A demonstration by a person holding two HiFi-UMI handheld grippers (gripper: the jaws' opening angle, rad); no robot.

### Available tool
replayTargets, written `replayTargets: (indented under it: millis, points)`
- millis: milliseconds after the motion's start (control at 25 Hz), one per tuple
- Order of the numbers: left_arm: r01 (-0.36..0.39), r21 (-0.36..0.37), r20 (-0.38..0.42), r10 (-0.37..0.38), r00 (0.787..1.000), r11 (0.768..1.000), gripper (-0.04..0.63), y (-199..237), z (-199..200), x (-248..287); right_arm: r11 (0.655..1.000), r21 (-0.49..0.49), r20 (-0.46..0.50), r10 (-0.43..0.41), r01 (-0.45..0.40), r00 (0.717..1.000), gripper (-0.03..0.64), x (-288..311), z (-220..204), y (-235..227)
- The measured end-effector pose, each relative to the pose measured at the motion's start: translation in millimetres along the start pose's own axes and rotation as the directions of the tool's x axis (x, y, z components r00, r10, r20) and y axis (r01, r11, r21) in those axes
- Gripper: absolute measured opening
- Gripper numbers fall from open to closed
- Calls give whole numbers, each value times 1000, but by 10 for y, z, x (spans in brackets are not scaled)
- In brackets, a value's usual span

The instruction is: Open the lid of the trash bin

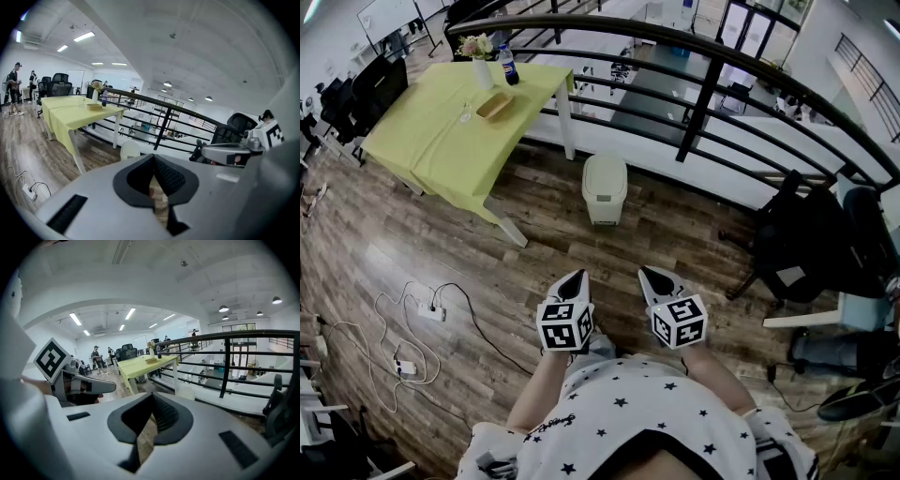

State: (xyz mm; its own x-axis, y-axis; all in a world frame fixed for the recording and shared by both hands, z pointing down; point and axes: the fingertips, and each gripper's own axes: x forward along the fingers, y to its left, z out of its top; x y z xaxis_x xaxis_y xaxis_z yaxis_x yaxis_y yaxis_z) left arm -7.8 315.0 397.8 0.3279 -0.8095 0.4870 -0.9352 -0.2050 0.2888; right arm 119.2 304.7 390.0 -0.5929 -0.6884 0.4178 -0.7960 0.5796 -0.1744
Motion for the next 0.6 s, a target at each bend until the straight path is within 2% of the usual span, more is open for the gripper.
replayTargets:
  millis: [600]
  points:
    - [22, 10, -6, -22, 1000, 1000, 12, -89, -113, -76, 1000, -2, 23, 0, 0, 1000, -8, -65, -37, 62]
